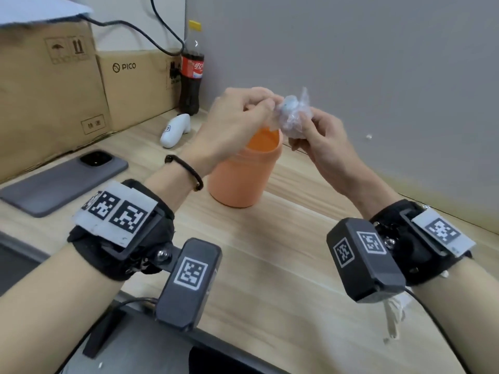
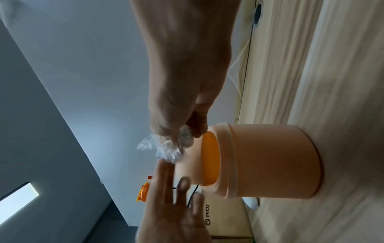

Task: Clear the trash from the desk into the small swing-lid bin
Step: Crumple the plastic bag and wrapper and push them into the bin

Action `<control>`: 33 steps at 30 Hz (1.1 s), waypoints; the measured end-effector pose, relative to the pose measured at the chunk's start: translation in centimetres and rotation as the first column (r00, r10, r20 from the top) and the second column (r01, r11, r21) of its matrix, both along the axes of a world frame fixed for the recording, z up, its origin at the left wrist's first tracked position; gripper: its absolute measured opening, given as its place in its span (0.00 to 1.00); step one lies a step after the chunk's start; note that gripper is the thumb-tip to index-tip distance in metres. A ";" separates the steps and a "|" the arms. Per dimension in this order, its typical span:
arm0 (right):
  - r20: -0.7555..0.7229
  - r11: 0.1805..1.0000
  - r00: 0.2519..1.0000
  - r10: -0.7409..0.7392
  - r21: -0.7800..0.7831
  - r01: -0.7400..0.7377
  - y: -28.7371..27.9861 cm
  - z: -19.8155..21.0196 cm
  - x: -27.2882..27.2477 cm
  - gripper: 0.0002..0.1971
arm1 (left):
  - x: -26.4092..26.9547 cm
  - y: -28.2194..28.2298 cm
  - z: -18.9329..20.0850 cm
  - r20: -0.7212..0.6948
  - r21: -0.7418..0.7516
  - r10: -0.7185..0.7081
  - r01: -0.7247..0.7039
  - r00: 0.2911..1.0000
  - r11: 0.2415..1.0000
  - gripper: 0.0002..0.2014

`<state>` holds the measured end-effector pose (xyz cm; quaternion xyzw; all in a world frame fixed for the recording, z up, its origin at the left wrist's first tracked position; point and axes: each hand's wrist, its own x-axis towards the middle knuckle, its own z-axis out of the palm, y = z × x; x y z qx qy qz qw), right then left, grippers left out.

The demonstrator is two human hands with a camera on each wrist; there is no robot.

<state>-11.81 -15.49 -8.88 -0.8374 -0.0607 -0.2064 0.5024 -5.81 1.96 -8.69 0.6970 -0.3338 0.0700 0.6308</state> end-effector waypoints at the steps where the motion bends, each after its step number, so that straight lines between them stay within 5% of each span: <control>1: -0.019 0.997 0.999 -0.044 -0.056 0.043 -0.2 0.0 0.3 0.15 | 0.6 0.4 0.0 0.015 -0.063 0.065 -0.064 0.998 0.996 0.12; 4: -0.018 0.934 0.982 -0.190 -0.310 0.175 -0.5 0.1 1.0 0.13 | 2.7 1.2 -0.5 -0.035 -0.216 0.190 -0.194 0.981 0.957 0.14; 8: 0.015 0.722 0.964 -0.264 -0.659 0.208 1.0 0.6 2.0 0.11 | 4.4 0.8 -2.6 -0.176 0.003 -0.009 0.010 0.984 1.000 0.29; 12: 0.035 0.561 0.954 -0.296 -0.803 0.203 2.3 1.5 3.0 0.11 | 4.3 0.4 -4.5 -0.161 0.199 0.037 -0.004 0.986 0.980 0.25; 18: -0.027 0.418 0.955 -0.294 -0.902 0.103 3.7 3.5 3.6 0.19 | 4.9 0.7 -4.5 -0.132 0.210 0.055 -0.026 0.990 0.977 0.20; 23: -0.015 0.372 0.931 -0.366 -0.919 0.132 4.9 3.6 4.3 0.27 | 5.5 0.7 -4.6 -0.073 0.253 0.073 -0.052 0.995 0.966 0.22; 26: 0.058 0.333 0.906 -0.420 -0.919 0.213 5.7 3.2 4.8 0.16 | 5.7 0.9 -4.8 -0.082 0.258 0.029 -0.007 0.996 0.966 0.15; 29: 0.078 0.315 0.875 -0.478 -0.915 0.254 6.0 3.1 5.1 0.19 | 5.8 0.9 -4.9 -0.058 0.250 0.017 -0.002 0.998 0.968 0.12; 31: 0.018 0.393 0.858 -0.514 -0.884 0.254 5.7 2.9 5.4 0.21 | 5.9 0.9 -5.0 -0.016 0.254 0.033 -0.028 0.999 0.967 0.14; 33: -0.089 0.556 0.843 -0.530 -0.787 0.267 5.2 2.4 5.4 0.22 | 5.8 0.7 -5.1 0.001 0.271 0.048 -0.047 0.999 0.961 0.11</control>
